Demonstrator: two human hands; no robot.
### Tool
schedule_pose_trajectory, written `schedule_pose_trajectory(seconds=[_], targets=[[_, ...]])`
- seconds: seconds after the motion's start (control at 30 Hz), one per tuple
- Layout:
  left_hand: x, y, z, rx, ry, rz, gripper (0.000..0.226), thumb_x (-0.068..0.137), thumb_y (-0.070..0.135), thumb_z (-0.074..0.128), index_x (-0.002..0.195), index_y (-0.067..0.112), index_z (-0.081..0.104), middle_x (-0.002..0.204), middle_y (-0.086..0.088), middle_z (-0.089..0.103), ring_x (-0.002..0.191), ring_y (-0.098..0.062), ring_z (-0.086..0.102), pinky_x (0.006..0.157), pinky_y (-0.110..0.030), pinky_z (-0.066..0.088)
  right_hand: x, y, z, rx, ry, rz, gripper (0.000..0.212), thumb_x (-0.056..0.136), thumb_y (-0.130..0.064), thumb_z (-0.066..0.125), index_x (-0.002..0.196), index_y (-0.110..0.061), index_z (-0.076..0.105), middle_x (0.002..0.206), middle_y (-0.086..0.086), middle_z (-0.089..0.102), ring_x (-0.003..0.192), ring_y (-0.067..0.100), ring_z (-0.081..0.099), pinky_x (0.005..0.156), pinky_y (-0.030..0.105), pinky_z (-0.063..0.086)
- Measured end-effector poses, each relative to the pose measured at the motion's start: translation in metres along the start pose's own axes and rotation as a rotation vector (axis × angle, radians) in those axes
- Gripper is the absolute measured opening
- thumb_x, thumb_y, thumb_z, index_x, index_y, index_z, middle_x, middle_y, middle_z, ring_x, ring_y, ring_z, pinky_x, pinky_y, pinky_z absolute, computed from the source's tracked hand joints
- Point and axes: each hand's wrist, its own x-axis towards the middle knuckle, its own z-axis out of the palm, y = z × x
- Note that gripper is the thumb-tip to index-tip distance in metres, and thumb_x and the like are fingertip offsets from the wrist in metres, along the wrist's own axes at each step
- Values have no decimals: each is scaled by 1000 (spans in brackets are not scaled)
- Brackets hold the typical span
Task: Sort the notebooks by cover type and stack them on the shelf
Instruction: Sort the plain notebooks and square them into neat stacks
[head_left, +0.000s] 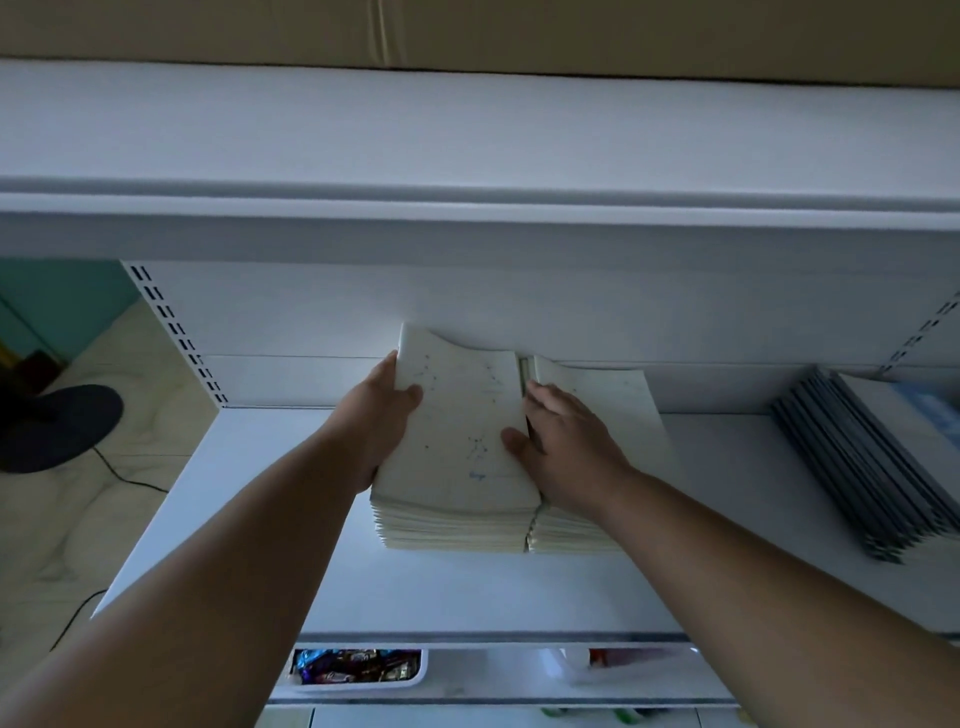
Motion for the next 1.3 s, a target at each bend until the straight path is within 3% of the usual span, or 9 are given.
schedule_pose_trajectory(seconds=[0.1,0.17,0.27,0.33,0.4,0.57,1.0,1.17,1.3], targets=[[-1,5,-3,44,-35,-23,36,93,28,56,129,31,53,112,-12,65,98,-33,66,83,-49,58,-1,0,-5,77,14,9,61,103,-43,42,150,-6,37,163,7,22,150,20,18,121,31,16],[-1,10,-7,179,6,4,59,86,38,59,142,27,44,136,-11,59,115,-32,61,99,-49,51,-5,-1,-13,179,42,-1,56,104,-34,44,150,-5,36,163,9,23,150,20,20,121,29,17],[-15,27,0,556,136,286,68,98,26,55,157,17,22,161,-4,30,145,-24,33,115,-35,29,-7,11,-25,189,163,11,52,102,-25,49,149,-4,39,160,11,29,149,19,24,117,22,14],[-25,39,15,708,86,520,66,100,24,51,158,18,19,165,0,21,151,-18,20,120,-32,18,-11,31,-32,109,158,118,58,102,-33,48,152,-7,33,162,8,23,150,17,19,117,22,11],[-26,43,34,818,-73,576,64,102,27,47,159,21,16,166,3,15,152,-16,13,120,-30,11,-15,50,-41,67,93,273,65,101,-40,47,154,-8,28,164,7,19,151,17,16,117,25,13],[-16,32,69,947,-303,439,68,102,44,45,159,23,16,167,1,12,153,-20,14,120,-36,17,-21,65,-46,260,16,476,66,97,-44,57,148,-6,38,152,13,42,138,28,41,105,33,35],[-14,5,77,1152,-227,478,71,102,52,33,160,24,3,167,7,1,153,-8,-4,121,-26,0,-11,74,-28,559,44,487,73,95,-48,57,153,-12,32,158,9,33,145,23,33,118,37,28],[-17,0,80,1241,-202,522,70,103,53,26,159,25,-3,167,9,-3,153,-10,-4,122,-30,0,-10,79,-28,520,28,423,72,96,-47,55,153,-11,31,160,8,30,147,21,30,119,33,25],[-17,5,81,1240,-195,511,70,102,55,29,160,26,1,167,11,0,153,-9,-2,122,-31,3,-11,80,-28,386,-41,345,73,98,-48,51,155,-12,24,165,5,13,151,21,18,118,31,20]])
